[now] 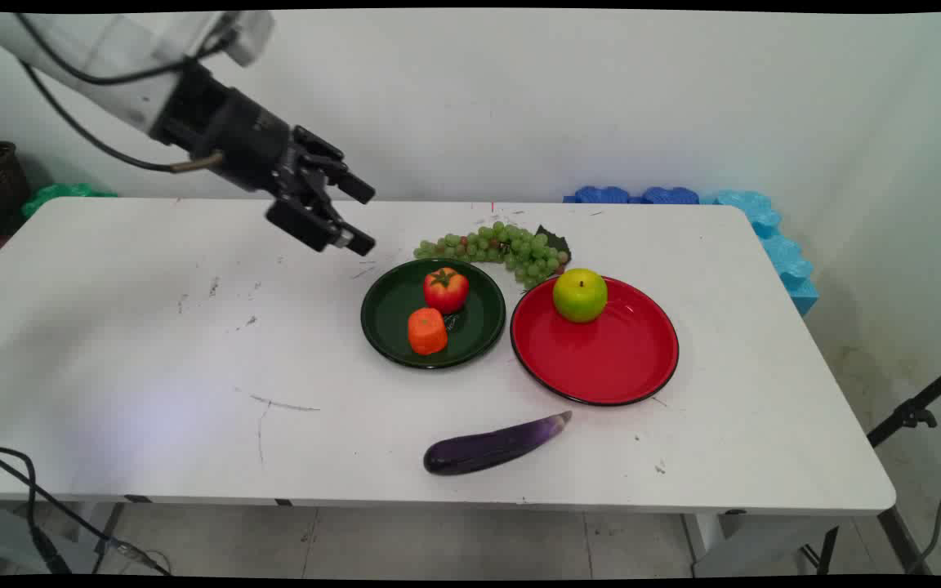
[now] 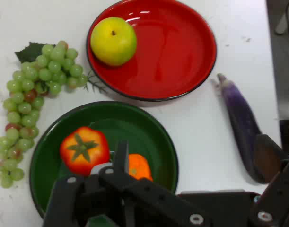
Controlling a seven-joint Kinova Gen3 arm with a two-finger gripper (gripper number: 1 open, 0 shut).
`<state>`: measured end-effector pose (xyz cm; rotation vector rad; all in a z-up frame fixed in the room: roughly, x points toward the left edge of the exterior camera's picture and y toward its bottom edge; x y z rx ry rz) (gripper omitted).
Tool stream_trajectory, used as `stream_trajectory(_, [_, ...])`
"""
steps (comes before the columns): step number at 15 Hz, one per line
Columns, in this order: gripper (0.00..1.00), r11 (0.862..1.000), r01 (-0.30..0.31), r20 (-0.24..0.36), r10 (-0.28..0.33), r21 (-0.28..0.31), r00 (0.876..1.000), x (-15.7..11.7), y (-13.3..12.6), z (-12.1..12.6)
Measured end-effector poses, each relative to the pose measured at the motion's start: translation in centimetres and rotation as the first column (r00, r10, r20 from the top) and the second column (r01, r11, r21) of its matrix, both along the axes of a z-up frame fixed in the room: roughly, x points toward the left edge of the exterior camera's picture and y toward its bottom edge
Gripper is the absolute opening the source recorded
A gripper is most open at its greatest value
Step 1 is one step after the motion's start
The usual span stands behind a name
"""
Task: Pick up the mandarin from the green plate
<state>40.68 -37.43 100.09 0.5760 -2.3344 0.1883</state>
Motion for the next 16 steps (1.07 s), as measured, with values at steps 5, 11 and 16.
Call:
stream_trajectory(5, [1.0,0.999,-0.043,0.081,0.043,0.006,0.996,-2.8,-1.9,-2.6])
stream_trajectory(11, [1.0,0.991,-0.126,0.178,0.115,0.051,0.977,-5.9,-4.8,-8.0])
stream_trajectory(16, [1.0,0.977,-0.19,0.217,0.165,0.1,0.962,-7.8,-6.5,-12.5])
